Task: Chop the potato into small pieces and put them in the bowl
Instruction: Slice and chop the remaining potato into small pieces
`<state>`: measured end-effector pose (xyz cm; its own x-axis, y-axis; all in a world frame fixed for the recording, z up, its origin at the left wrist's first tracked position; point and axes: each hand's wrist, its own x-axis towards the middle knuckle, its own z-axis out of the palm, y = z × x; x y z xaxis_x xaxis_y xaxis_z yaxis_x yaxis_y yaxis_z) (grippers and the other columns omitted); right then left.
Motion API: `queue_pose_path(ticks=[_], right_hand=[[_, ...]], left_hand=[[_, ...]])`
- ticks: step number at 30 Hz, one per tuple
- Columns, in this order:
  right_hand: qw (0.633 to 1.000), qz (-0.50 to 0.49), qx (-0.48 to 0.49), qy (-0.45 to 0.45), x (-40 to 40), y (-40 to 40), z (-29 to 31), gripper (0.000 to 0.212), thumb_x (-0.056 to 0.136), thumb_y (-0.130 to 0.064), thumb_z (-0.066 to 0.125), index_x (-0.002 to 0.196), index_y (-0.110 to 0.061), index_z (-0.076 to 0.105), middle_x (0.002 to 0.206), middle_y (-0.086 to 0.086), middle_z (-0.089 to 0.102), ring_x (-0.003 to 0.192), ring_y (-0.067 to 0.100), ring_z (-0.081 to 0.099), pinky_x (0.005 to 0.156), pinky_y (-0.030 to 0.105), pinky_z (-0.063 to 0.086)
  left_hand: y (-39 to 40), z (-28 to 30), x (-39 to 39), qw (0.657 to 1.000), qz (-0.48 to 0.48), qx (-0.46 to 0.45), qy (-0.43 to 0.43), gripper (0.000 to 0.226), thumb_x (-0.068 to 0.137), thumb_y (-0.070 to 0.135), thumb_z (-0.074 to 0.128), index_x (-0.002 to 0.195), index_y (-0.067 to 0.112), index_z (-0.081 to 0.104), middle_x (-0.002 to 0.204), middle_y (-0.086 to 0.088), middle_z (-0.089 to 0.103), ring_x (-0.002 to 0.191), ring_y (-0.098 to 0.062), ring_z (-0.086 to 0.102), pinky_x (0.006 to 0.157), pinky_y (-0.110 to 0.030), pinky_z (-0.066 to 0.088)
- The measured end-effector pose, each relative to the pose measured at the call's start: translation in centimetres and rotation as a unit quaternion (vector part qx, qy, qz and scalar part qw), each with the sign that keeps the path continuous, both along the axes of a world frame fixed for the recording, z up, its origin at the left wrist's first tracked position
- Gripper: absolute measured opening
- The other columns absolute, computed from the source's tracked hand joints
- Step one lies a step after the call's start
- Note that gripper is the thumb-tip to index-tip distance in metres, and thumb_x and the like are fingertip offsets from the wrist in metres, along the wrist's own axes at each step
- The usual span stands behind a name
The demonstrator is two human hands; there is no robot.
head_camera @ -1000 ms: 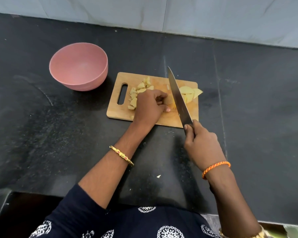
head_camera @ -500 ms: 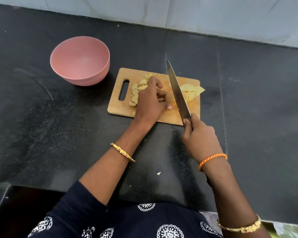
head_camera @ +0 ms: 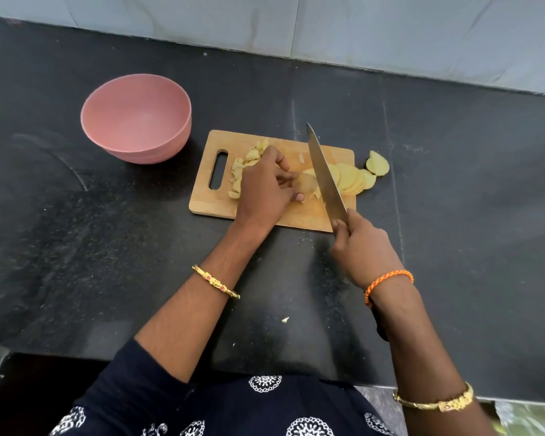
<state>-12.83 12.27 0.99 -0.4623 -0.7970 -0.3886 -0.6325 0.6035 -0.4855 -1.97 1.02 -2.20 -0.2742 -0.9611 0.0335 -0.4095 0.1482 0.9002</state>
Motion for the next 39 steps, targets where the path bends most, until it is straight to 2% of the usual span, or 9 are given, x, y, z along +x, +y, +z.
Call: queue_pose_path(ticks=[4,8,13,16,19,23,27,30,39], right_hand=[[1.000,0.001,-0.013,-0.005,0.0,0.2,0.1,0.020,0.101,-0.029,0.035,0.099,-0.014,0.047,0.088,0.015,0.059,0.078,0.030,0.056,0.066,0.032,0.040],[0.998,0.002,-0.060,-0.024,0.3,0.4,0.1,0.019,0.100,-0.029,0.036,0.090,-0.017,0.045,0.077,0.010,0.057,0.065,0.021,0.052,0.053,0.028,0.034],[0.992,-0.058,-0.108,-0.032,-0.3,0.7,-0.2,0.023,0.100,-0.028,0.036,0.084,-0.013,0.045,0.070,0.010,0.053,0.073,0.028,0.050,0.049,0.027,0.029],[0.988,-0.096,-0.111,-0.037,-0.9,0.9,-0.5,0.029,0.099,-0.028,0.036,0.073,-0.016,0.040,0.067,0.008,0.049,0.078,0.032,0.049,0.056,0.031,0.040],[0.980,-0.156,-0.118,-0.025,-1.9,1.0,-0.2,0.034,0.098,-0.029,0.037,0.067,-0.017,0.034,0.069,0.008,0.048,0.077,0.037,0.053,0.068,0.047,0.053],[0.979,-0.181,-0.094,-0.006,-3.2,1.5,-0.4,0.031,0.099,-0.028,0.036,0.075,-0.009,0.041,0.071,0.009,0.050,0.079,0.040,0.055,0.073,0.050,0.052],[0.981,-0.180,-0.076,-0.012,-3.8,2.0,-1.4,0.033,0.100,-0.025,0.036,0.069,-0.013,0.035,0.070,0.009,0.048,0.082,0.036,0.051,0.065,0.034,0.039],[0.983,-0.164,-0.081,-0.018,-3.5,2.0,-1.6,0.030,0.100,-0.025,0.037,0.075,-0.008,0.040,0.070,0.010,0.049,0.071,0.031,0.048,0.058,0.031,0.033],[0.992,-0.099,-0.076,-0.007,-1.4,1.2,-2.2,0.024,0.099,-0.025,0.037,0.085,-0.008,0.046,0.077,0.016,0.055,0.073,0.033,0.049,0.062,0.032,0.036]], left_hand=[[0.2,0.2,-0.3,0.997,-0.045,-0.023,-0.056,0.050,0.061,0.010,0.086,0.101,0.011,0.058,0.099,0.000,0.065,0.093,-0.012,0.062,0.081,-0.023,0.054],[0.5,0.0,-0.9,0.989,-0.058,-0.071,-0.119,0.049,0.067,0.010,0.083,0.110,0.010,0.062,0.106,-0.004,0.066,0.096,-0.016,0.061,0.087,-0.030,0.053],[0.3,0.0,-0.8,0.985,-0.051,-0.089,-0.139,0.043,0.070,0.008,0.079,0.110,0.008,0.063,0.105,-0.006,0.065,0.093,-0.016,0.062,0.084,-0.032,0.054],[0.1,0.2,-0.7,0.985,-0.058,-0.081,-0.142,0.044,0.070,0.009,0.079,0.111,0.008,0.063,0.106,-0.006,0.065,0.093,-0.016,0.061,0.084,-0.031,0.053],[0.0,0.4,-0.7,0.983,-0.063,-0.081,-0.154,0.046,0.071,0.013,0.080,0.113,0.008,0.062,0.108,-0.007,0.063,0.096,-0.018,0.059,0.086,-0.031,0.051],[-0.1,0.5,-0.9,0.978,-0.065,-0.081,-0.180,0.048,0.072,0.016,0.079,0.117,0.008,0.062,0.110,-0.007,0.062,0.098,-0.019,0.058,0.087,-0.030,0.050],[-0.1,0.5,-1.0,0.982,-0.054,-0.068,-0.170,0.049,0.071,0.015,0.080,0.116,0.008,0.063,0.110,-0.006,0.062,0.094,-0.018,0.060,0.086,-0.032,0.052],[0.0,0.6,-1.1,0.984,-0.048,-0.065,-0.156,0.049,0.071,0.012,0.080,0.116,0.006,0.063,0.112,-0.007,0.062,0.095,-0.018,0.061,0.087,-0.032,0.053],[0.0,1.1,-0.9,0.990,-0.028,-0.062,-0.120,0.049,0.069,0.012,0.081,0.114,0.005,0.064,0.111,-0.008,0.063,0.095,-0.018,0.062,0.084,-0.032,0.054]])
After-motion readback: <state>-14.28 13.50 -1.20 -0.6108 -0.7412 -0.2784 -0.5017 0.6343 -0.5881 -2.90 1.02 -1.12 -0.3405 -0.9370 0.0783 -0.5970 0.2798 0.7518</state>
